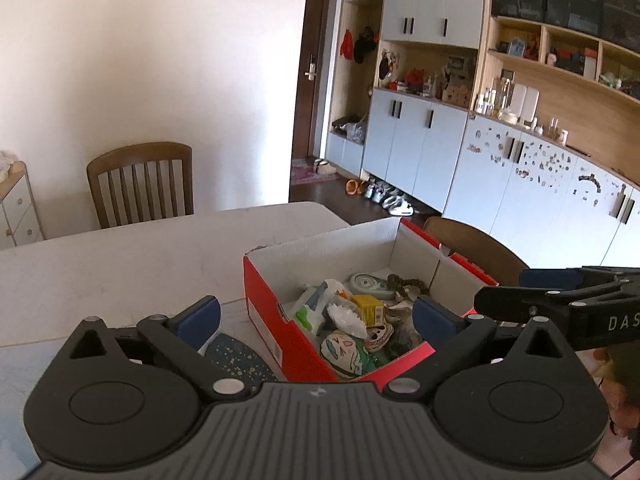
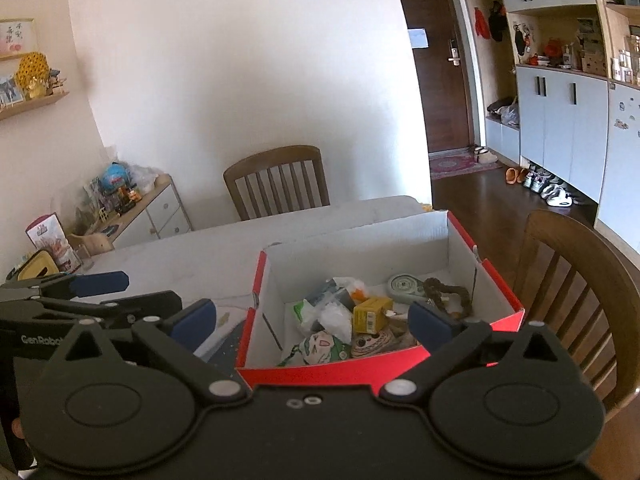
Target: Organize objects
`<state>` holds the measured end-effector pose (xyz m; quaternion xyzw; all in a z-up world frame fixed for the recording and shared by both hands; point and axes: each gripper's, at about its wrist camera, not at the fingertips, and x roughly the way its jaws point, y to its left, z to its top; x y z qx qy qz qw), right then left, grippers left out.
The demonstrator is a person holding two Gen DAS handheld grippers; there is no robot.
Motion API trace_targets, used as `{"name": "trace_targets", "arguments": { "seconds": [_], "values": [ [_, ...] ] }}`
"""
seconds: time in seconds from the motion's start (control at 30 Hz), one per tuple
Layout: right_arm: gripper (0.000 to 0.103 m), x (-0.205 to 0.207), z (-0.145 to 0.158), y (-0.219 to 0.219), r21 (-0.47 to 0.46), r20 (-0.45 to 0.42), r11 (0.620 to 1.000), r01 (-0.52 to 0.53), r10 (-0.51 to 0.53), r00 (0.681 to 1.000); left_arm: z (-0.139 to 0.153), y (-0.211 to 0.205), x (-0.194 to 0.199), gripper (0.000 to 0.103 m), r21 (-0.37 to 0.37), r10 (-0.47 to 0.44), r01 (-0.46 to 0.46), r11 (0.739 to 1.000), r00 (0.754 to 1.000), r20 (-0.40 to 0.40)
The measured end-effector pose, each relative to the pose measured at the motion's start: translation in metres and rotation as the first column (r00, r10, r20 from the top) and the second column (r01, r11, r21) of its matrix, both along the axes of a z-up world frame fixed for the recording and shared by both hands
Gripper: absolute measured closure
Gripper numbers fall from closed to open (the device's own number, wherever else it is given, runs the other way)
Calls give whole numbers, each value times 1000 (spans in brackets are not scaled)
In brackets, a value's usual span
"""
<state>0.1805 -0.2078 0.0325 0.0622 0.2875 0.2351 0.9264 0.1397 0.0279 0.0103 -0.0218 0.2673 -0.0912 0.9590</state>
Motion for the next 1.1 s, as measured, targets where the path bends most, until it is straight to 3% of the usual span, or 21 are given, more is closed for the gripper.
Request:
{"name": "trace_targets", "arguments": {
  "seconds": [0.27, 0.47, 1.1],
  "values": [
    [1, -8, -1, 4, 14, -5, 999, 29, -29, 1000, 2, 9, -6, 0, -2, -7, 7, 1000, 1000, -10],
    [1, -15, -2, 8, 29, 0, 999, 46, -46, 999, 5, 8, -13, 0, 62, 5, -7, 998, 1000, 29],
    [1, -33, -2, 20, 27, -7, 994, 109, -109, 994, 4, 22, -20, 0, 52, -45, 45, 998, 999, 11]
  ]
}}
